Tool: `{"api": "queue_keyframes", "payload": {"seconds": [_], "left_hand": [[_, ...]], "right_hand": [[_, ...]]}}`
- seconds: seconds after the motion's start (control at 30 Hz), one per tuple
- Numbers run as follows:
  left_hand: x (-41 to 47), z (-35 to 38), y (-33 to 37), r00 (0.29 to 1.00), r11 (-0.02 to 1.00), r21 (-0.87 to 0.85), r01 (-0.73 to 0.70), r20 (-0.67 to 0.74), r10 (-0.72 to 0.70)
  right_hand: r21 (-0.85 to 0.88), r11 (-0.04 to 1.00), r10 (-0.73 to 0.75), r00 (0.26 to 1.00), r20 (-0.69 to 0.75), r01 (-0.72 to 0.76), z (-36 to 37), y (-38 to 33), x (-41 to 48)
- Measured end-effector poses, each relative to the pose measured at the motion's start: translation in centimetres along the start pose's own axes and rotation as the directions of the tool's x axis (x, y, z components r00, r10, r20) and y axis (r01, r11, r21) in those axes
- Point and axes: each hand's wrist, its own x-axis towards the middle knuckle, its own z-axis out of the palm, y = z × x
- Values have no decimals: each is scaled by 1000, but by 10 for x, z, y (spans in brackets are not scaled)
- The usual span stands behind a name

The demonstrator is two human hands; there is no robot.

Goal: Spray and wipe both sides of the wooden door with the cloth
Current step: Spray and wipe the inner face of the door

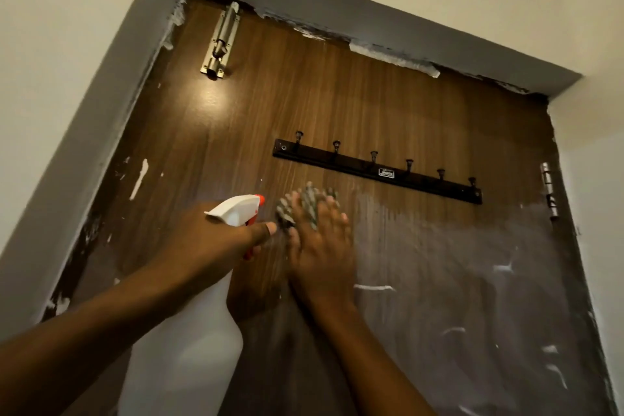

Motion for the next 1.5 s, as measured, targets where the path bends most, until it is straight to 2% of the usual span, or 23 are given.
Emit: {"api": "queue_keyframes", "payload": {"seconds": [0.07, 0.17, 0.27, 0.33, 0.4, 0.43, 0.5, 0.57, 0.6, 0.67, 0.73, 0.8, 0.9, 0.97, 1.03, 1.07, 1.13, 1.2, 1.27, 1.33, 1.4, 1.43, 1.5], "left_hand": [[-6, 6, -4, 999, 1000, 14, 12, -38, -11], [-13, 10, -8, 996, 999, 21, 47, -76, -46], [-10, 11, -5, 999, 1000, -1, 15, -42, -15], [-8, 13, 1, 1000, 1000, -27, -10, -19, 9], [-10, 16, 6, 999, 999, -38, -37, -39, 36], [-13, 19, 8, 998, 998, -40, -50, -43, 48], [-19, 25, 11, 998, 998, -50, -46, -36, 44], [-25, 29, 9, 999, 998, -42, -37, -19, 37], [-27, 31, 7, 999, 999, -25, -42, 3, 42], [-31, 36, 5, 999, 999, 14, -48, 24, 48], [-33, 43, 8, 998, 998, 35, -58, 23, 57], [-30, 53, 14, 997, 997, 18, -71, 17, 71], [-22, 83, 23, 996, 996, -9, -85, 9, 85], [-19, 105, 25, 995, 995, -29, -95, -2, 95], [-20, 131, 26, 997, 996, -44, -81, 13, 82], [-21, 144, 25, 997, 997, -22, -69, 38, 70], [-26, 168, 19, 995, 999, 34, -41, 90, 38], [-36, 189, 17, 996, 1000, 10, 21, 83, -22], [-43, 203, 14, 997, 999, 25, 44, 59, -46], [-44, 213, 14, 996, 998, 47, 44, 71, -47], [-43, 222, 19, 993, 999, 17, 44, 108, -45], [-41, 223, 22, 994, 1000, -13, 22, 107, -20], [-39, 236, 27, 997, 998, -56, -25, 71, 29]], "right_hand": [[-46, 981, 184, 981, -58, -187, -10, 35, -16], [-25, 859, 508, 858, -81, -511, -30, 71, 2], [26, 772, 636, 770, -47, -635, -20, 37, 47], [97, 818, 560, 824, 90, -567, 11, 9, 47], [101, 913, 337, 871, 358, -395, 47, -9, 24], [90, 964, 198, 899, 391, -252, 55, -14, 15], [73, 997, 8, 985, 172, -21, 34, -14, 12], [115, 984, -134, 990, -38, 137, -13, -6, 0], [93, 991, -92, 992, -85, 100, -23, 15, -12], [85, 977, 203, 978, -48, -198, -35, 76, -21], [36, 874, 486, 871, -66, -485, -44, 123, -5], [33, 803, 595, 799, -80, -595, -50, 126, 27], [40, 857, 515, 857, -9, -514, -51, 98, 43], [23, 969, 246, 969, 14, -247, -42, 91, 19], [-6, 1000, -7, 998, 66, 8, -40, 115, -17], [9, 998, -55, 996, 74, 55, -44, 137, -33], [12, 1000, 0, 999, 51, -1, -56, 191, -56], [-51, 970, 240, 971, 10, -239, -71, 250, -66], [-113, 860, 499, 866, -19, -498, -82, 293, -56], [-72, 778, 621, 781, -62, -624, -89, 299, -31], [-47, 759, 647, 761, -52, -649, -89, 275, -3], [-35, 797, 602, 798, -25, -602, -85, 255, 10], [-68, 930, 360, 933, -21, -360, -70, 229, 14]]}}
